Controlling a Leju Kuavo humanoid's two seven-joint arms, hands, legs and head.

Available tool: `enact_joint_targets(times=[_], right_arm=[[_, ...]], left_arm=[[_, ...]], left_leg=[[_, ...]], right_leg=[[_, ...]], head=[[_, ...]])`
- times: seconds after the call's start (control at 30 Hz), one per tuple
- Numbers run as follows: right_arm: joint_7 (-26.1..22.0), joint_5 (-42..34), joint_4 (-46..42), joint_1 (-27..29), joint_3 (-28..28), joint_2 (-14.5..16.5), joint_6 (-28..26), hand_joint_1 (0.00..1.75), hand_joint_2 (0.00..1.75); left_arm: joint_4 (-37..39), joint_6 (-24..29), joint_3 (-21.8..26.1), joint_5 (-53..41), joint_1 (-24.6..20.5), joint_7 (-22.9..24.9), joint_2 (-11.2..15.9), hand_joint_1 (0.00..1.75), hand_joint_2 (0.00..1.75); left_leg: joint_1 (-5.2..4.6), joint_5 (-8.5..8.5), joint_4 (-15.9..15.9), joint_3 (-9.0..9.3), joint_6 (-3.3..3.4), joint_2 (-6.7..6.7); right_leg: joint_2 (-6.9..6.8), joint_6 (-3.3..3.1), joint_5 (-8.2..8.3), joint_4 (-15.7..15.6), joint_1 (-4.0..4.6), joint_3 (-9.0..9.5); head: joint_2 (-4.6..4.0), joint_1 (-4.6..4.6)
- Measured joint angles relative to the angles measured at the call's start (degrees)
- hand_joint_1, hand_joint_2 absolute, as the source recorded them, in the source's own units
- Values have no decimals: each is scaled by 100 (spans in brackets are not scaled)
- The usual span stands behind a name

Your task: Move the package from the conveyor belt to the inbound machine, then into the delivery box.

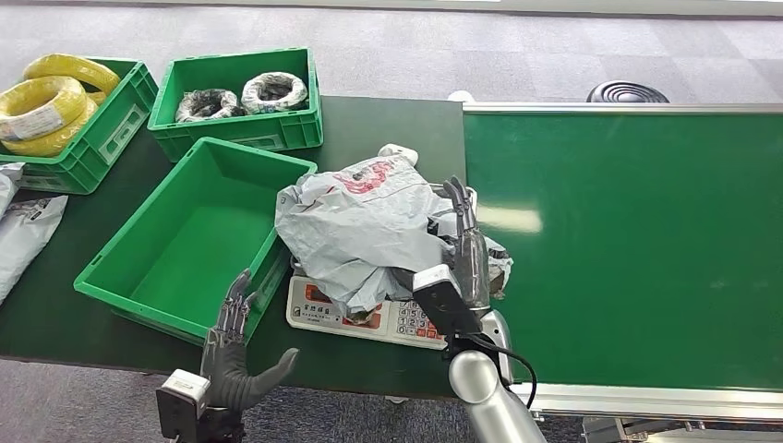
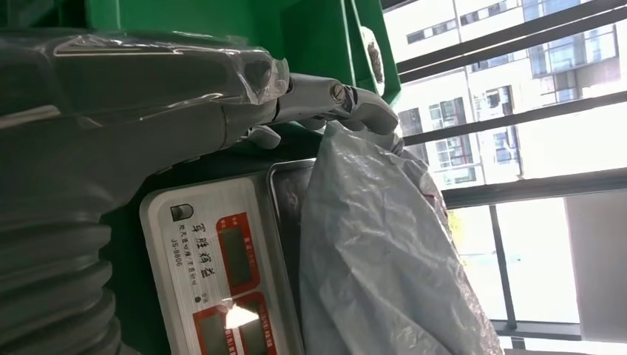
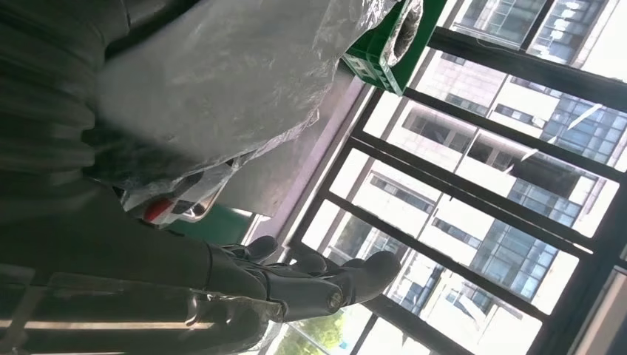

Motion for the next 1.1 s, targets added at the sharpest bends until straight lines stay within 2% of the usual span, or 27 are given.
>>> enact_joint_targets(times=[0.17,0.33,0.53,0.67,0.77,0.87,0.97,1.1], right_arm=[[-127,-370,-288,284,-79,-30,180,0,175],[-350,-571,-362,582,-166,-69,194,0,175],[-582,-687,-455,783,-184,-78,134,0,175],[-581,-739,-531,789,-168,-51,226,0,175],[-569,-763,-539,788,-142,-33,300,0,175],[-567,-820,-534,784,-117,-11,391,0,175],[-567,-860,-509,779,-62,29,484,0,175],[-567,-877,-429,777,32,98,600,0,175]], left_arm=[[-253,234,173,-125,-69,-115,-13,0,175],[-798,618,733,31,-294,-333,-17,0,175],[-1315,819,1469,335,-999,-369,32,0,175],[-1447,809,1673,287,-1477,-178,107,0,175],[-1445,806,1645,-110,-1732,-15,142,0,175],[-1323,962,1417,-1076,-2043,261,162,0,175],[-1018,1245,1009,-2395,-2396,641,173,0,175],[-371,1272,293,-3723,-2964,1243,145,0,175]], left_leg=[[0,0,0,1,0,1],[1,1,0,1,-1,1],[1,3,0,2,-1,0],[1,5,0,3,0,0],[1,5,0,2,0,0],[1,5,1,0,0,-4],[0,4,2,1,0,-1],[0,5,3,1,0,-3]], right_leg=[[0,0,0,0,0,0],[0,0,0,1,1,0],[0,-1,1,3,2,3],[0,-1,1,3,1,5],[0,-1,1,2,0,2],[-3,-1,1,1,-1,0],[-2,-1,1,1,-2,-2],[-3,0,2,1,-1,1]], head=[[0,1],[0,0],[-1,-1],[0,0],[0,0],[0,0],[0,-1],[-1,-1]])
